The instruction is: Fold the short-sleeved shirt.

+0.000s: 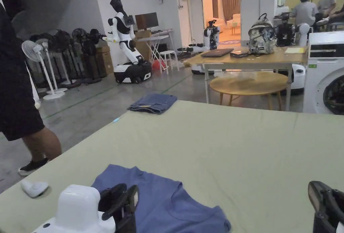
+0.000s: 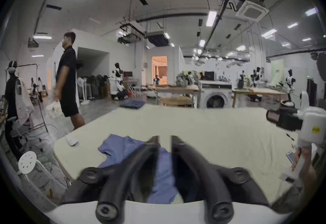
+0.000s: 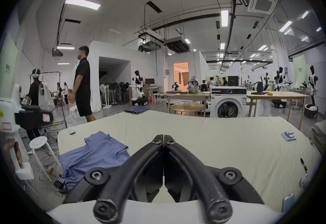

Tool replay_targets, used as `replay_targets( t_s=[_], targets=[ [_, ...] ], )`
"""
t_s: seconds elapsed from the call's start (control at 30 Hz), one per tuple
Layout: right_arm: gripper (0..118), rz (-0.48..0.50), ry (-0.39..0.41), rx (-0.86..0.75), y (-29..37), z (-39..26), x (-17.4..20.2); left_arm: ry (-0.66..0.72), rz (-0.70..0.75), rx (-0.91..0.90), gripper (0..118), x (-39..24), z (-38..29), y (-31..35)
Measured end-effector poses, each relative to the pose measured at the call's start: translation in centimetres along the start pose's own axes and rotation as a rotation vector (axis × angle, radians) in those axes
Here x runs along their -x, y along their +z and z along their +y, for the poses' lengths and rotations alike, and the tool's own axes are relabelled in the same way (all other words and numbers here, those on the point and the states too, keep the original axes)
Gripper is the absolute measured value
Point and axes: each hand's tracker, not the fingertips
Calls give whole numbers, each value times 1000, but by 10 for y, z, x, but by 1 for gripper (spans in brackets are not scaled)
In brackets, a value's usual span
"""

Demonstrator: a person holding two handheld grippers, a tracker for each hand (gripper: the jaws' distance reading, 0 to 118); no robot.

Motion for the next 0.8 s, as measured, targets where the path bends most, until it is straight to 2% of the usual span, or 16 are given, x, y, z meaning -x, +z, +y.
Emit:
replay_targets(
  t_s=[0.03,0.13,0.23,0.27,0.33,0.4,0.47,0.57,0.63,0.67,0.7,0.73,0.77,0.8],
  targets=[
    [0,-1,-5,7,1,-2,-3,-31,-32,65,105,7,-4,-14],
    [0,-15,-43,33,3,-9,-13,-46,-84,246,105,27,-28,-67],
    [0,-36,-67,71,5,-18,-26,65,-166,357,104,49,-49,-128],
    [0,-48,-66,85,6,-21,-30,79,-176,393,101,54,-57,-151],
    [0,-68,-64,107,9,-27,-38,99,-168,476,77,63,-71,-194],
    [0,-96,-58,125,13,-31,-46,78,-156,595,70,68,-86,-238],
    [0,-124,-70,140,15,-37,-55,44,-162,692,66,70,-104,-273],
    [0,-142,-122,177,12,-44,-68,33,-124,804,67,65,-128,-305],
    [0,-147,-128,192,12,-48,-73,-9,-125,792,64,60,-135,-305],
    [0,-153,-127,195,13,-50,-74,-43,-112,766,59,55,-130,-299],
    [0,-158,-128,194,14,-52,-75,-38,-103,783,39,53,-130,-301],
    [0,-160,-133,194,16,-53,-75,-41,-109,785,6,54,-131,-300],
    [0,-158,-141,197,18,-54,-77,-36,-128,786,0,57,-130,-300],
    [0,-153,-145,200,20,-55,-78,-13,-134,776,0,57,-130,-302]
  ],
)
